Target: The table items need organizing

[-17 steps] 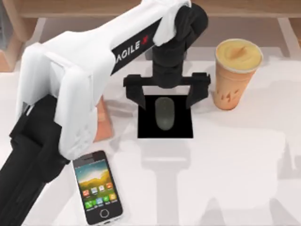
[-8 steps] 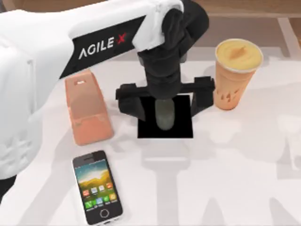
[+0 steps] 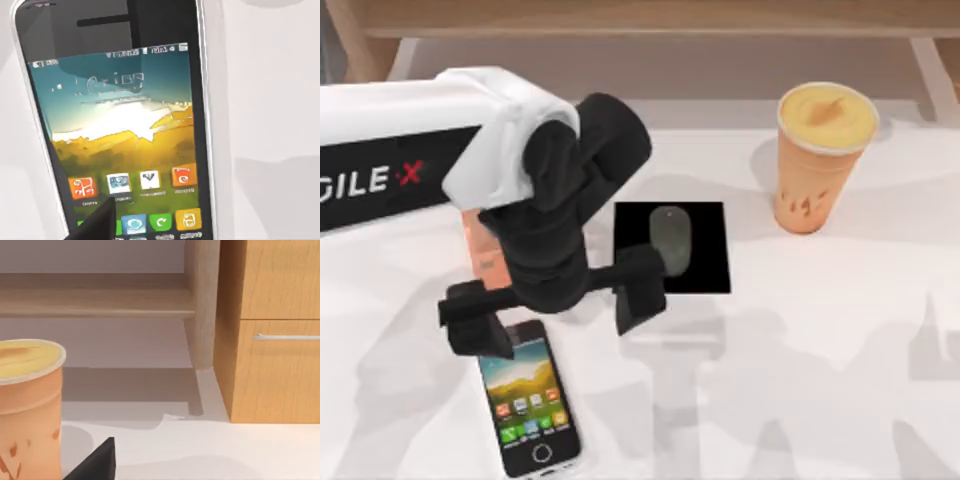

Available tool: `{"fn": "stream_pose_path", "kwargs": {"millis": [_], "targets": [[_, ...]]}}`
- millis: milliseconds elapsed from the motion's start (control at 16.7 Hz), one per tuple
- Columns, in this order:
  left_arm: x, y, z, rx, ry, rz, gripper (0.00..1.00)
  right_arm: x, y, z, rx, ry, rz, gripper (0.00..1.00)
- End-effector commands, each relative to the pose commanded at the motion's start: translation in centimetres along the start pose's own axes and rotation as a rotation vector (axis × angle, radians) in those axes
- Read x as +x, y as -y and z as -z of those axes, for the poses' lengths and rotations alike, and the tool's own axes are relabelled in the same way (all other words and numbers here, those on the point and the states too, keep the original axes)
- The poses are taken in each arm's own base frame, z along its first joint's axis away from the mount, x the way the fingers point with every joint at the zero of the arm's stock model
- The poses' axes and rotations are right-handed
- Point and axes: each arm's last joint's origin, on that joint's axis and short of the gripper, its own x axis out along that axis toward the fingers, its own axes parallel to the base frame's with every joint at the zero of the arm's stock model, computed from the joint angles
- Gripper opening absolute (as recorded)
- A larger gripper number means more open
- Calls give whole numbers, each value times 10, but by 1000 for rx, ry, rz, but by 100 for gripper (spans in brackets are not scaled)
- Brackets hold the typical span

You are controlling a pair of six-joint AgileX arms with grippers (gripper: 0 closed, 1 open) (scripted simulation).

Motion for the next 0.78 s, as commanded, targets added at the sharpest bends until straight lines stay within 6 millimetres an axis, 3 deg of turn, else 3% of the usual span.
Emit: {"fn": "stream_pose_path", "kwargs": {"millis": [180, 300, 600, 780], "targets": [[5, -28, 11, -80, 0, -35, 100, 0, 0, 0, 0, 0, 0, 100], [6, -36, 14, -105, 3, -44, 100, 0, 0, 0, 0, 0, 0, 100], [7, -35, 15, -100, -1, -47, 100, 0, 0, 0, 0, 0, 0, 100], [19, -32, 17, -107, 4, -43, 100, 0, 0, 0, 0, 0, 0, 100]]}}
